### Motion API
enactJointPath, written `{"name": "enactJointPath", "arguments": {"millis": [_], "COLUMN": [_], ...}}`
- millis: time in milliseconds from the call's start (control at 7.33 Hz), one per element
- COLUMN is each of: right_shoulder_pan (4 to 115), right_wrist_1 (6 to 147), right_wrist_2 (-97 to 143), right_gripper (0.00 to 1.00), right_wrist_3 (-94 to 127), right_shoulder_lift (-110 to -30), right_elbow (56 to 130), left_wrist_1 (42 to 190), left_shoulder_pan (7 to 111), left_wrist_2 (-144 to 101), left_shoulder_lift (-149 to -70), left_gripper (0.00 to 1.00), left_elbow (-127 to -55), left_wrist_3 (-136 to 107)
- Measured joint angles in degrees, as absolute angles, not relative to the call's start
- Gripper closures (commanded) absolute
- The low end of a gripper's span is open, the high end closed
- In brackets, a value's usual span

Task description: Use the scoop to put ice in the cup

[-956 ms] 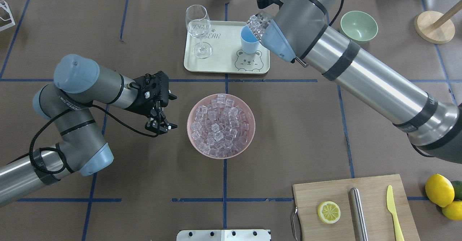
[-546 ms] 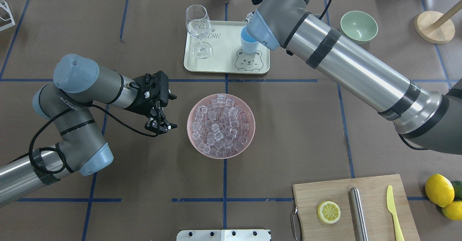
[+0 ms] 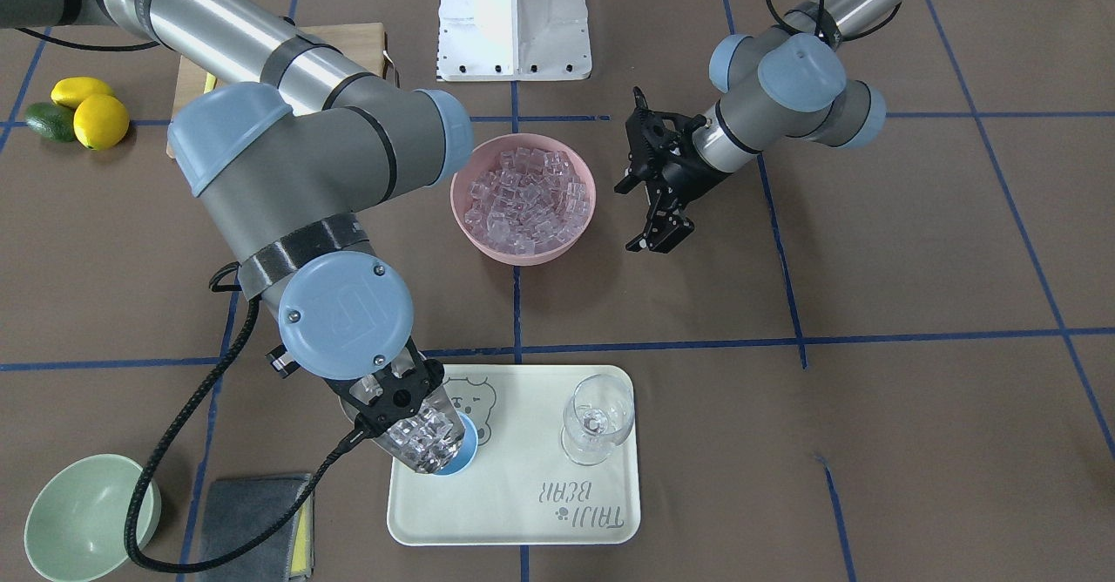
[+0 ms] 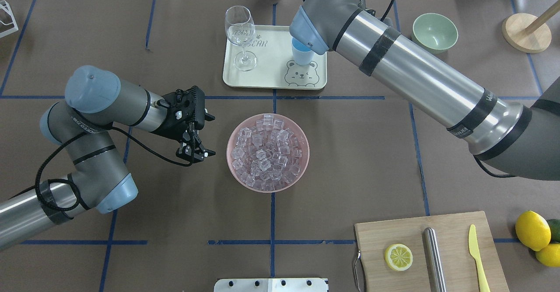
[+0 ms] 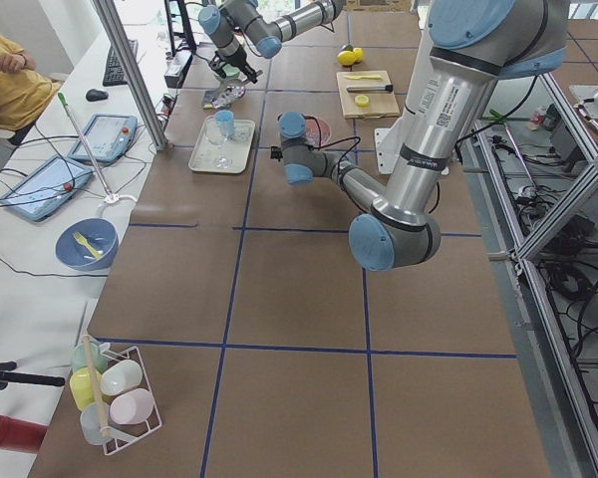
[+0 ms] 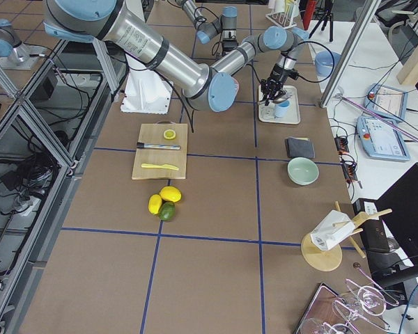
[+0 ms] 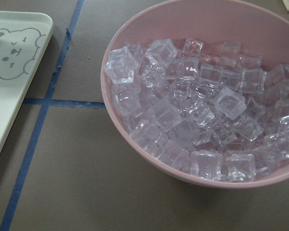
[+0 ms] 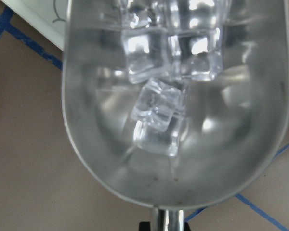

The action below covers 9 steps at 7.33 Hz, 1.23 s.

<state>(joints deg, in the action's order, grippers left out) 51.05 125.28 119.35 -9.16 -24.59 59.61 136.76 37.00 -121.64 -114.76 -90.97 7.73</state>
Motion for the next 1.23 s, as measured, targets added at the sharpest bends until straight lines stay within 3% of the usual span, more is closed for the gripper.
{"name": "enactJointPath", "arguments": {"millis": [1229], "right_shoulder_pan": [50.2], "right_wrist_1": [131.8], "right_wrist_2": [107.9], "right_gripper": [1.00], "right_wrist_3": [-18.1], "right_shoulder_lift": [-17.8], "right_elbow": [50.9], "left_wrist_1": [136.8], "left_shoulder_pan": [37.0], "left_wrist_2": [-121.6], "left_shoulder_lift": [-114.6], "left_gripper": [0.00], "left_elbow": [-91.3], "left_wrist_3": [7.7]}}
